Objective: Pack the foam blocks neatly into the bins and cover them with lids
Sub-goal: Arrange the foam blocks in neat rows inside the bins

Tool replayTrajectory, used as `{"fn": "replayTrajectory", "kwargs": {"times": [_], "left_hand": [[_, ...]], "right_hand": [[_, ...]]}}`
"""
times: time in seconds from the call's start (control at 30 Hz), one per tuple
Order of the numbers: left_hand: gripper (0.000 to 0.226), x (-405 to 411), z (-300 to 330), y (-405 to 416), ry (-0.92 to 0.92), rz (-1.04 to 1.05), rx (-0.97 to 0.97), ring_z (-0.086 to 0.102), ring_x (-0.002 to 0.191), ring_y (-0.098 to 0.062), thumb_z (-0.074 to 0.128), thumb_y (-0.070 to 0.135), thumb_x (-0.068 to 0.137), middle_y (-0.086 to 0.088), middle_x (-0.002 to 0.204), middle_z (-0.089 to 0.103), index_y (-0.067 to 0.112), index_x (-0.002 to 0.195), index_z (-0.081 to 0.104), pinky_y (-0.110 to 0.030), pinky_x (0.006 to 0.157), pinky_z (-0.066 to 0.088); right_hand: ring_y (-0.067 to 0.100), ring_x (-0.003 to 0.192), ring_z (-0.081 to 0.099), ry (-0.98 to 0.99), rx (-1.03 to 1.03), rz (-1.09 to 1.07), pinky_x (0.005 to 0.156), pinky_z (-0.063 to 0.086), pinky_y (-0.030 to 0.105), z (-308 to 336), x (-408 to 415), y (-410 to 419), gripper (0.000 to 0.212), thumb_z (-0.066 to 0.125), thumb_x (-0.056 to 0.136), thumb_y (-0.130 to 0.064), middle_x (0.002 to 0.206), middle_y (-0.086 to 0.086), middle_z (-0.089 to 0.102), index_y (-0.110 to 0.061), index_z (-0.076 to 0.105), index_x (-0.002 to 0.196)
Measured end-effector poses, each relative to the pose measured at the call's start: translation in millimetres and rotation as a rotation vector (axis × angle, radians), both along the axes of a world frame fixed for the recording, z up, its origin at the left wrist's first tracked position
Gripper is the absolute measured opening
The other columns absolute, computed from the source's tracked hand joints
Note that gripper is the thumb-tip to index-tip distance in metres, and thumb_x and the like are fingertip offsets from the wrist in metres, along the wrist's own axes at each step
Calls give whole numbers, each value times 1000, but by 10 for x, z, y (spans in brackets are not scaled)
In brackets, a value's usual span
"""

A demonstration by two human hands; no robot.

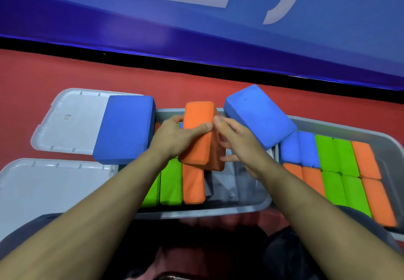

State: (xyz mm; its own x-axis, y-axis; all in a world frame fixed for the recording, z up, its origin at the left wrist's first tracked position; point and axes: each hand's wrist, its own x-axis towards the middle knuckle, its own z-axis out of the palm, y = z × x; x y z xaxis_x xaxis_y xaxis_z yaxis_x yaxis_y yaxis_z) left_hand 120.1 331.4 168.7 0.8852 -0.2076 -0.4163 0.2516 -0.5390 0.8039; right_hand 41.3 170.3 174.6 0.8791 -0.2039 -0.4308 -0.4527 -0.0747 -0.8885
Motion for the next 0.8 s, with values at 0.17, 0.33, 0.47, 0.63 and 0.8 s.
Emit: {"fn": "replayTrajectory", "kwargs": {"times": [0.17,0.33,0.47,0.63,0.8], "left_hand": [[44,-66,39,-70,197,-129,-215,75,90,-24,62,57,92,-12,105,76,18,109,75,-37,85,61],[50,-97,-60,-171,306,-156,-202,74,86,-25,52,55,98,-17,101,76,12,112,73,-42,91,59],[49,-92,-100,-241,336,-125,-207,72,79,-22,45,55,101,-16,95,75,15,116,70,-42,90,58],[55,-86,-70,-314,326,-160,-188,75,87,-32,45,58,100,-20,92,76,10,112,69,-44,89,60],[61,-72,-156,-321,350,-188,-161,76,84,-29,43,62,99,-20,87,76,8,112,67,-38,80,61]], "right_hand": [[5,95,72,9,-260,-1,87,60,38,-31,-50,-159,70,74,71,-75,112,-12,73,-32,60,125],[12,96,70,220,-426,93,87,58,41,-19,-12,-329,77,75,68,-75,111,-9,69,-28,53,125],[21,87,73,241,-393,114,78,62,46,-15,-9,-406,58,76,72,-70,100,0,73,-25,55,102],[23,75,73,239,-396,129,67,60,43,9,-51,-531,64,76,69,-73,88,8,76,-15,68,95],[22,75,74,262,-388,159,65,62,43,-67,-59,-538,65,79,67,-71,89,8,76,-15,69,96]]}}
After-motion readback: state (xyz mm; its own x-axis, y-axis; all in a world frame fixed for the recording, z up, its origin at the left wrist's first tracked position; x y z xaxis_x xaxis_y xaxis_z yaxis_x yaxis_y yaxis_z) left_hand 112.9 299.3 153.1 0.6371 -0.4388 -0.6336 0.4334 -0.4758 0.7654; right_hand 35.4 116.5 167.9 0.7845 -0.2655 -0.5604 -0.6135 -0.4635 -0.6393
